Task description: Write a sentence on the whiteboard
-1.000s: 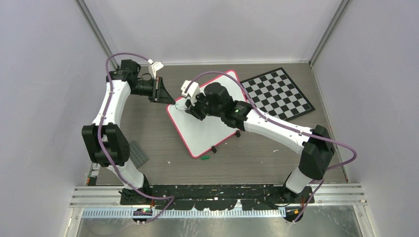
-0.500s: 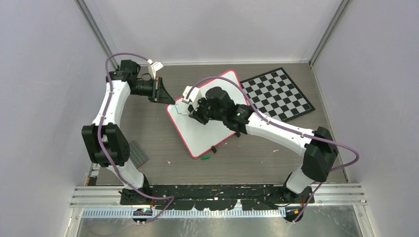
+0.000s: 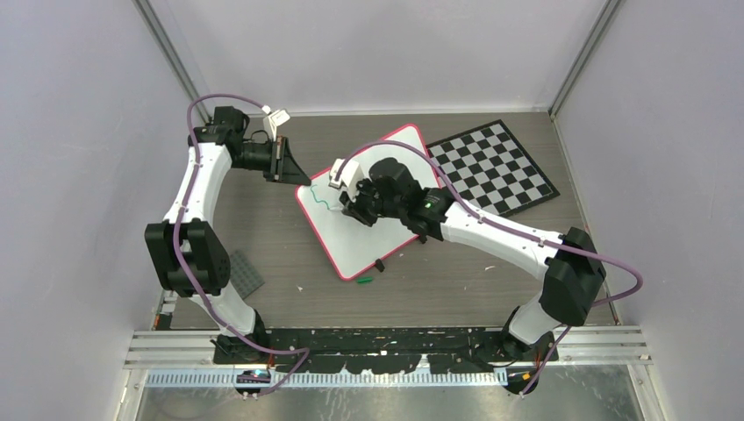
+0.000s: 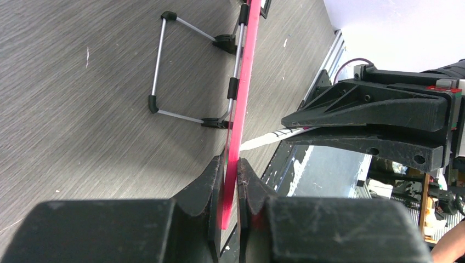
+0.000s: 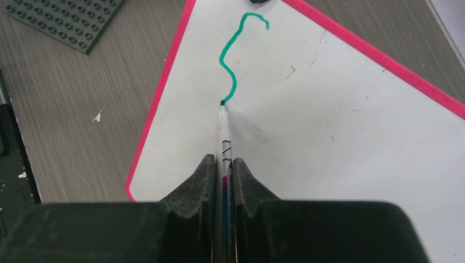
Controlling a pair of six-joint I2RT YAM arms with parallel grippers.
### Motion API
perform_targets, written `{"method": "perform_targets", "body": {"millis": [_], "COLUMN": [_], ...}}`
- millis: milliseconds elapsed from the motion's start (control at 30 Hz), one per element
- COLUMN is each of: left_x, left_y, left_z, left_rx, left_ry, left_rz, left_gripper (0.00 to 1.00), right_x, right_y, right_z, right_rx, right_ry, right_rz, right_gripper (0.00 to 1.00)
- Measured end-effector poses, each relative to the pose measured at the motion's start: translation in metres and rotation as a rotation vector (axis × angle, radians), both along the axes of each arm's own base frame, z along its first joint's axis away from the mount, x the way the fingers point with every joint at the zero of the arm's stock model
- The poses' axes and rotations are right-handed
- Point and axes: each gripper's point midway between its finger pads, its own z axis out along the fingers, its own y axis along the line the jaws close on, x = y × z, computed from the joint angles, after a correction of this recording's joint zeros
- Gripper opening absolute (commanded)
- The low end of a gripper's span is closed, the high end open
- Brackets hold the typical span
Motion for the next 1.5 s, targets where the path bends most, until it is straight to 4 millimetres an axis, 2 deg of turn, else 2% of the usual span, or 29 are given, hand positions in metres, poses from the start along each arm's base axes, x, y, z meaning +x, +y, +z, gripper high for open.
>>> {"method": "perform_targets", "body": {"millis": [233, 533, 700, 833, 1100, 1200, 1267, 1333, 1433, 1500], "left_x": [-0.001, -0.002, -0.005, -0.007, -0.003, 0.003, 0.010, 0.019, 0.026, 0.023], "left_y": [0.000, -0.001, -0.001, -0.001, 0.000, 0.000, 0.001, 0.002, 0.002, 0.002], "left_z": [0.001, 0.001, 0.002, 0.003, 0.001, 0.002, 0.004, 0.006, 0.009, 0.008], "left_rx": [0.000, 0.000, 0.008, 0.014, 0.031, 0.041, 0.053, 0.069, 0.075, 0.072], "left_ry": [-0.002, -0.016, -0.033, -0.035, -0.040, -0.043, -0.062, -0.084, -0.096, -0.076], "left_rz": [-0.001, -0.013, -0.037, -0.063, -0.102, -0.121, -0.133, -0.141, -0.145, -0.146], "left_gripper": [0.00, 0.02, 0.01, 0.01, 0.02, 0.13, 0.27, 0.36, 0.40, 0.40], "right_x": [-0.007, -0.010, -0.014, -0.010, 0.014, 0.016, 0.016, 0.017, 0.018, 0.019], "right_y": [0.004, 0.020, 0.021, 0.016, -0.007, -0.010, -0.011, -0.013, -0.014, -0.015], "right_z": [-0.004, 0.013, 0.017, 0.026, 0.037, 0.038, 0.038, 0.037, 0.037, 0.037], "right_rx": [-0.010, 0.036, 0.054, 0.070, 0.087, 0.085, 0.084, 0.083, 0.081, 0.080], "right_ry": [0.036, 0.048, 0.064, 0.053, 0.034, 0.035, 0.036, 0.037, 0.039, 0.037], "right_rz": [0.036, 0.088, 0.104, 0.092, 0.022, 0.014, 0.013, 0.010, 0.008, 0.006], "right_gripper": [0.00, 0.00, 0.00, 0.00, 0.00, 0.00, 0.00, 0.00, 0.00, 0.00]}}
